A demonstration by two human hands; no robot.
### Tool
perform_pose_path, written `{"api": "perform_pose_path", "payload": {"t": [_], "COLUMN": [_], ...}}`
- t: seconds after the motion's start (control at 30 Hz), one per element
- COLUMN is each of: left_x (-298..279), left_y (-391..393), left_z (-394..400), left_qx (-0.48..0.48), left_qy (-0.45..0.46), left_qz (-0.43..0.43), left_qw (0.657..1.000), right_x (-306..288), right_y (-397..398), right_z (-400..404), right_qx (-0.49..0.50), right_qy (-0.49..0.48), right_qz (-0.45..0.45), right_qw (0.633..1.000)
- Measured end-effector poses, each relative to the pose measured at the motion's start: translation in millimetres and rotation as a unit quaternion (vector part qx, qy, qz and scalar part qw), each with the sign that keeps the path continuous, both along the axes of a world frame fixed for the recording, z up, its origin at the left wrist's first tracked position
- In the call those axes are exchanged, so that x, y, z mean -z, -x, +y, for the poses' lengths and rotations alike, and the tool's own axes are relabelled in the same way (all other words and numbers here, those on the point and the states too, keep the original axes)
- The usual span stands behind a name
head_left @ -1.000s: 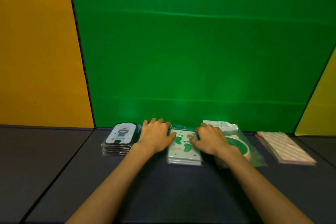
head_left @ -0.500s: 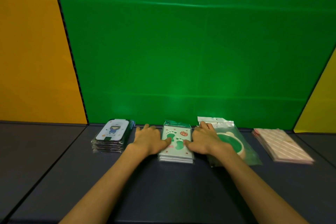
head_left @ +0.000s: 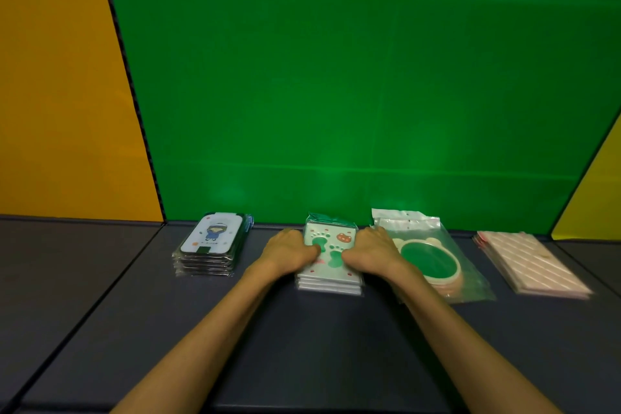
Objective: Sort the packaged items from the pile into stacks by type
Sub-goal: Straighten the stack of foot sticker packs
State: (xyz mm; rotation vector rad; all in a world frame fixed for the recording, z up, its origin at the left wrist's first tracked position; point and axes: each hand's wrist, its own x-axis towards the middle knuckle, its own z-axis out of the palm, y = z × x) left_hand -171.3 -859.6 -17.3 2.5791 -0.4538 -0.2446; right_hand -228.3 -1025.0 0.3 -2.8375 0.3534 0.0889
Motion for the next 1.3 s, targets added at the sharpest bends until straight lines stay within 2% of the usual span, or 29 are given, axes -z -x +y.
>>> {"api": "perform_pose_path", "payload": {"t": [0.23,0.4,0.53,0.7,0.83,0.9,1.17,1.3], "left_x": [13,19,20,25,25,26,30,36], "left_y": [-10,-9,-13,-10,-9,-8,-11,-13], "left_z": [-1,1,4,9,18,21,14,6], "left_qx": [-0.051,-0.080,-0.077,-0.040,-0.009,0.020,0.040,0.036], "left_qy": [0.128,0.251,0.336,0.417,0.411,0.400,0.413,0.389], "left_qz": [0.074,0.110,0.100,0.047,-0.045,-0.064,-0.038,-0.029], "left_qw": [0.988,0.959,0.934,0.907,0.910,0.914,0.909,0.920], "right_x": [2,7,5,7,11,14,21,24], "right_y": [-1,-2,-4,-8,-10,-9,-10,-12], "right_z": [5,5,7,16,19,20,17,24], "right_qx": [0.052,0.088,0.123,0.103,0.041,0.022,-0.022,-0.016], "right_qy": [-0.069,-0.143,-0.208,-0.287,-0.328,-0.332,-0.369,-0.381], "right_qz": [-0.010,-0.052,-0.110,-0.173,-0.238,-0.259,-0.254,-0.226], "right_qw": [0.996,0.984,0.964,0.936,0.913,0.907,0.894,0.896]}}
